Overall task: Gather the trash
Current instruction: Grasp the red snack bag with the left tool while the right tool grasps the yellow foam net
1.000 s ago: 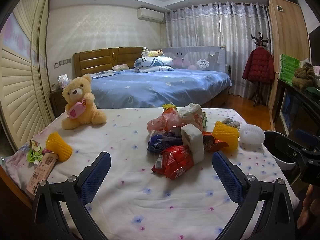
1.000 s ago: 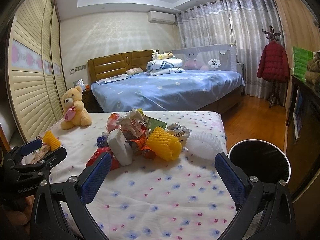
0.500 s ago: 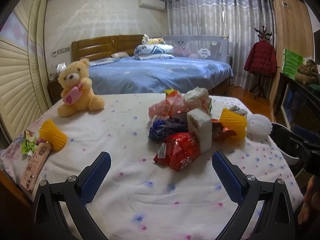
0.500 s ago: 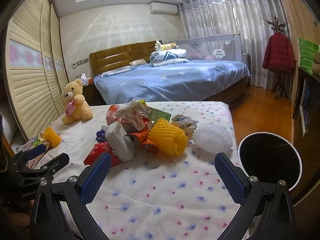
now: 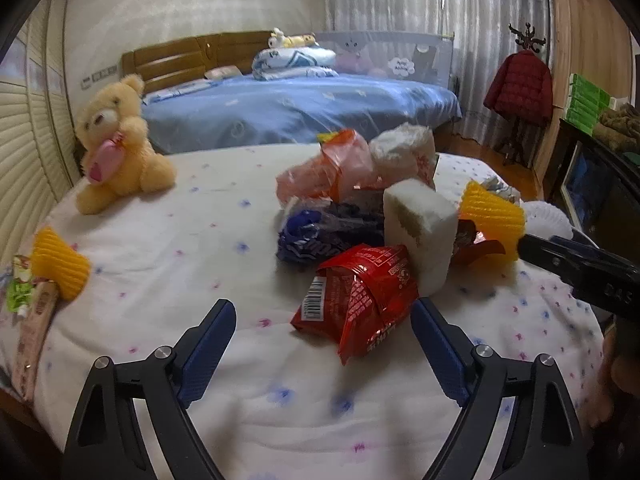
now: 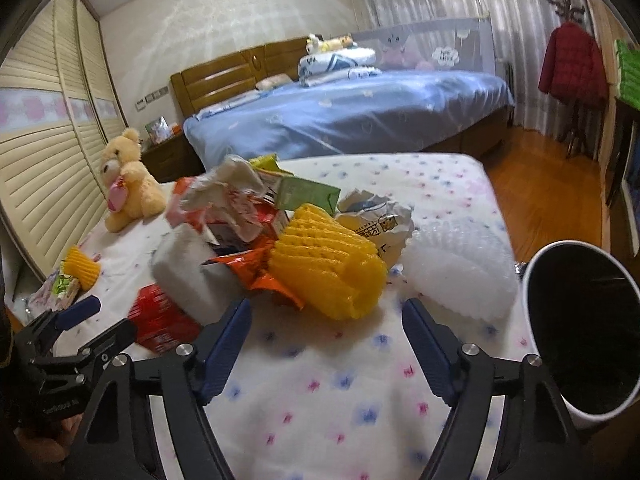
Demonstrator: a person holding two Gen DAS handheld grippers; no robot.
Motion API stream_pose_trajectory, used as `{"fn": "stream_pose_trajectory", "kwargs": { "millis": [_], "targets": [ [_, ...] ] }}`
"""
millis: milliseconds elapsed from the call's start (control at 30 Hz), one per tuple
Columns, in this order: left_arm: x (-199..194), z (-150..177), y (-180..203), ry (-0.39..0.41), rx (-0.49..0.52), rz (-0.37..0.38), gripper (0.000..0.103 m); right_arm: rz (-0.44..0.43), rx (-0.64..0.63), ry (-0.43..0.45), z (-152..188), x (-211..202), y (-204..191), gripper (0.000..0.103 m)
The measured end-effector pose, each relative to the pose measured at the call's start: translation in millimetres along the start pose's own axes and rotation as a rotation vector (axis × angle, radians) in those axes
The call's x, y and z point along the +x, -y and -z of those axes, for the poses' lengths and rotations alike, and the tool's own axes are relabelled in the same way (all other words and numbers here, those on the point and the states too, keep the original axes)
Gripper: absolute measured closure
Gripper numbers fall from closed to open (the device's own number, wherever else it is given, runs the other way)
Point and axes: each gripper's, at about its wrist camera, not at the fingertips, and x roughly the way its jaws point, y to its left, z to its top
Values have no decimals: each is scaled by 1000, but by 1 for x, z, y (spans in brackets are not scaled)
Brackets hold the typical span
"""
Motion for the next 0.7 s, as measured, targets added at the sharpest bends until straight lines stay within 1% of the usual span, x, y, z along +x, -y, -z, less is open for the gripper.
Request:
{"fn": "stream_pose_trajectory", "kwargs": {
  "millis": [33,100,133,167,200,233,267,300,333,367,400,467,567,700],
  "targets": [
    [4,-1,0,-9,-2,6,15,-2,6,-14,-2,6,1,25],
    [14,-2,-2,-29,-10,17,21,-6,14,-29,-4,14,5,26],
    [17,-2,-2,-37,-12,23,29,-7,17,-36,-4,18,6,30],
    [19,-3,-2,-46,-13,29,33,-8,21,-45,-6,21,8,39],
    [22,-3,-2,-52,-13,35,36,-13,27,-52,-6,23,9,44],
    [25,-3,-2,-55,-10,42,43,-19,34,-58,-7,25,10,55],
    [26,-2,-1,-58,-7,49,52,-26,43,-64,-7,26,12,69],
    [25,-1,1,-61,2,59,57,-30,48,-68,-8,27,12,75],
    [25,0,2,-63,9,67,69,-33,51,-71,-7,27,12,85],
    [25,0,3,-66,13,75,78,-38,53,-71,-7,26,12,89],
    [24,1,4,-67,19,82,80,-43,52,-68,-6,25,12,90],
    [21,2,4,-58,26,80,89,-50,45,-64,-4,22,10,94],
    [10,7,0,-39,19,81,94,-64,43,-61,-2,17,7,96],
    [-4,10,-5,-18,4,78,95,-68,48,-50,3,6,7,98]
  ]
}}
